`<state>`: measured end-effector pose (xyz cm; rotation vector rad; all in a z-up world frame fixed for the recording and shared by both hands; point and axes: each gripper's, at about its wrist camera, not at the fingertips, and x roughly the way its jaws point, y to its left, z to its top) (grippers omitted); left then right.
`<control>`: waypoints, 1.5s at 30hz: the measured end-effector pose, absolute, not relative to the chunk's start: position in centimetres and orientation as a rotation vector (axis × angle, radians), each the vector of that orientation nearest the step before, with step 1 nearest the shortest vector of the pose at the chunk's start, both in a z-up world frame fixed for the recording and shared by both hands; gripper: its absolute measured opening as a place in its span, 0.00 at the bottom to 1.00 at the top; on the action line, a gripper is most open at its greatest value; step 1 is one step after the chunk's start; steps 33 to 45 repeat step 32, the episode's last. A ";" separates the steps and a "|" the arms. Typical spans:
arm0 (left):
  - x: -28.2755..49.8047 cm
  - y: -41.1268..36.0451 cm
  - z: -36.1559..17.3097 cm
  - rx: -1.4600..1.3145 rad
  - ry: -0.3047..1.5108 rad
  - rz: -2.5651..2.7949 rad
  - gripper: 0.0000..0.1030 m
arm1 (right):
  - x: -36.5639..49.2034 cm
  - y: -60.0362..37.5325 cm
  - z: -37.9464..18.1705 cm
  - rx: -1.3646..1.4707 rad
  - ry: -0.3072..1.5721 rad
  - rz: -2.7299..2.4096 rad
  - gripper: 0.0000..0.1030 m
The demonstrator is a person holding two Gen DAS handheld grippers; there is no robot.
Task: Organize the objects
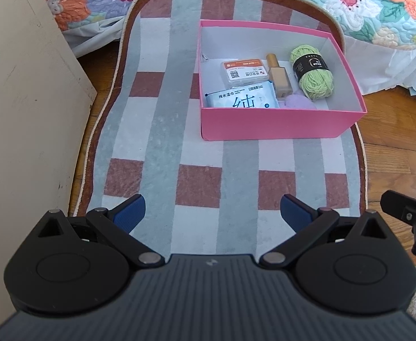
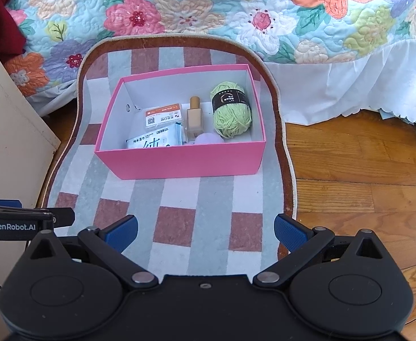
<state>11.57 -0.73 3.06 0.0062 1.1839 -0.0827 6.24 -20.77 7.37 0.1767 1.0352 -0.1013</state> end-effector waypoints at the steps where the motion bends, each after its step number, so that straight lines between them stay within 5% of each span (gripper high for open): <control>1: 11.6 -0.7 3.1 0.007 1.186 -0.083 1.00 | 6.2 -20.7 7.3 0.174 1.037 -0.103 1.00; 45: 12.1 0.2 4.1 0.022 1.190 -0.079 1.00 | 6.2 -21.1 7.0 0.152 1.059 -0.107 1.00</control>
